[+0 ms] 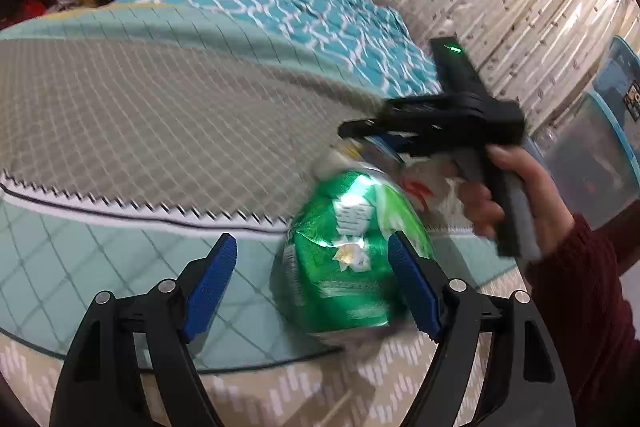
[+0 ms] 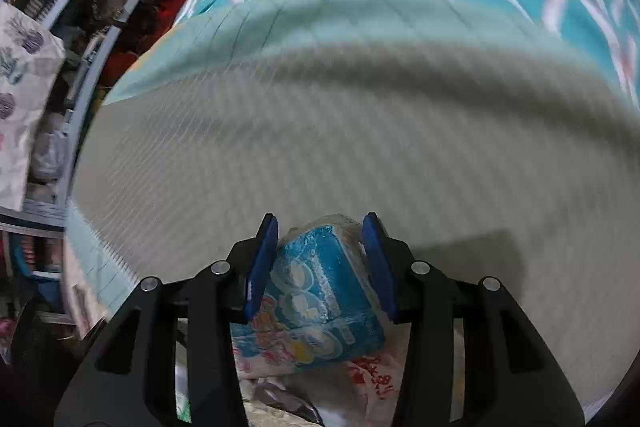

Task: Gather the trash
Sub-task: 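Grasp the crumpled white paper with the right tool while the left tool nears the green can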

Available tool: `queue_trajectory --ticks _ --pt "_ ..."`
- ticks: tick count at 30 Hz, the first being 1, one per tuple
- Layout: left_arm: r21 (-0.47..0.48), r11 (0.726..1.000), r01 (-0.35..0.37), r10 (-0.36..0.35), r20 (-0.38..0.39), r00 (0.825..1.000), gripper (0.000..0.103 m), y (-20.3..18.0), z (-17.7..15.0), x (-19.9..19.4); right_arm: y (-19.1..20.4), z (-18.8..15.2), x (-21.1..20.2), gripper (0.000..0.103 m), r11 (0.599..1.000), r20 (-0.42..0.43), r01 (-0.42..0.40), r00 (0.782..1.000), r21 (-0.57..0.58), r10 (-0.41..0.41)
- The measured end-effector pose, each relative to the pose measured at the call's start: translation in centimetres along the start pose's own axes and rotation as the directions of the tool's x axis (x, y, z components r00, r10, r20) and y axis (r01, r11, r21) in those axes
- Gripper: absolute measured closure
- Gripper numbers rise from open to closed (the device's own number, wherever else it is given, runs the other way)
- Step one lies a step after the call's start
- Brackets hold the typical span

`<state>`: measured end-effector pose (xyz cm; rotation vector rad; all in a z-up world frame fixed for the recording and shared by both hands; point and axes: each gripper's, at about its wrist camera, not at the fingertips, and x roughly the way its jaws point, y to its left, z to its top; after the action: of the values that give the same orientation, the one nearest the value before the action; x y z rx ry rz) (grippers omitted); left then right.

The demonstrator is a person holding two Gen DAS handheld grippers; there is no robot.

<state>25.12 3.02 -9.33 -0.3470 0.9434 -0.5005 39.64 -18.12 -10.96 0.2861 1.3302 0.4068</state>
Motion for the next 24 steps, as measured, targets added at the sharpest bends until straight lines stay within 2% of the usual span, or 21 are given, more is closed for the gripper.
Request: queue_trajectory --ticks 4,7,9,11,13,15,17,19,20,22,24 --pt "0.013 1.0 0.028 -0.027 -0.055 0.998 0.029 -1.3 -1.3 -0.1 0.4 -7.5 -2.5 0.055 1.0 0.041 0.002 0.999 -0.012 -0.001" --pt "0.081 0.996 -0.026 0.031 -0.06 0.998 0.029 -3.0 -3.1 -1.8 1.0 -13.1 -4.3 0.055 1.0 0.081 0.019 0.997 -0.018 -0.017" --pt "0.104 0.991 -0.081 0.086 -0.036 0.996 0.029 -3.4 -4.5 -3.4 1.3 -16.2 -5.0 0.054 1.0 0.099 0.01 0.995 -0.02 -0.008" --pt "0.103 0.985 -0.142 0.144 -0.009 0.99 0.029 -3.1 -5.5 -4.9 1.6 -20.0 -6.4 0.053 1.0 0.135 0.001 0.991 -0.017 0.002" --pt "0.074 0.985 -0.156 0.156 0.005 0.988 0.029 -2.4 -6.3 -6.5 2.0 -22.6 -7.4 0.052 1.0 0.168 -0.011 0.986 -0.023 0.014" --pt "0.04 0.989 -0.139 0.138 0.036 0.99 0.029 -1.9 -7.2 -9.0 2.3 -24.9 -9.8 0.049 1.0 0.275 0.011 0.962 -0.023 -0.004" --pt "0.05 0.994 -0.101 0.097 0.069 0.993 0.029 -2.3 -8.3 -11.6 2.5 -27.8 -13.3 0.042 0.999 0.418 0.039 0.908 -0.024 -0.025" --pt "0.07 0.996 -0.063 0.058 0.081 0.995 0.029 -3.2 -9.5 -13.6 3.0 -30.2 -15.3 0.041 0.998 0.479 0.039 0.878 -0.047 -0.012" --pt "0.084 0.996 -0.02 0.014 0.073 0.997 0.029 -3.7 -10.3 -14.5 3.2 -31.5 -16.1 0.041 0.997 0.502 0.057 0.864 -0.056 -0.022" --pt "0.108 0.993 0.037 -0.042 0.04 0.998 0.03 -4.6 -11.6 -15.4 3.0 -33.4 -17.0 0.041 0.992 0.543 0.106 0.838 -0.062 -0.055" --pt "0.136 0.989 0.063 -0.061 -0.023 0.998 0.036 -5.5 -12.9 -14.9 2.5 -34.2 -17.0 0.041 0.99 0.557 0.132 0.826 -0.043 -0.086"
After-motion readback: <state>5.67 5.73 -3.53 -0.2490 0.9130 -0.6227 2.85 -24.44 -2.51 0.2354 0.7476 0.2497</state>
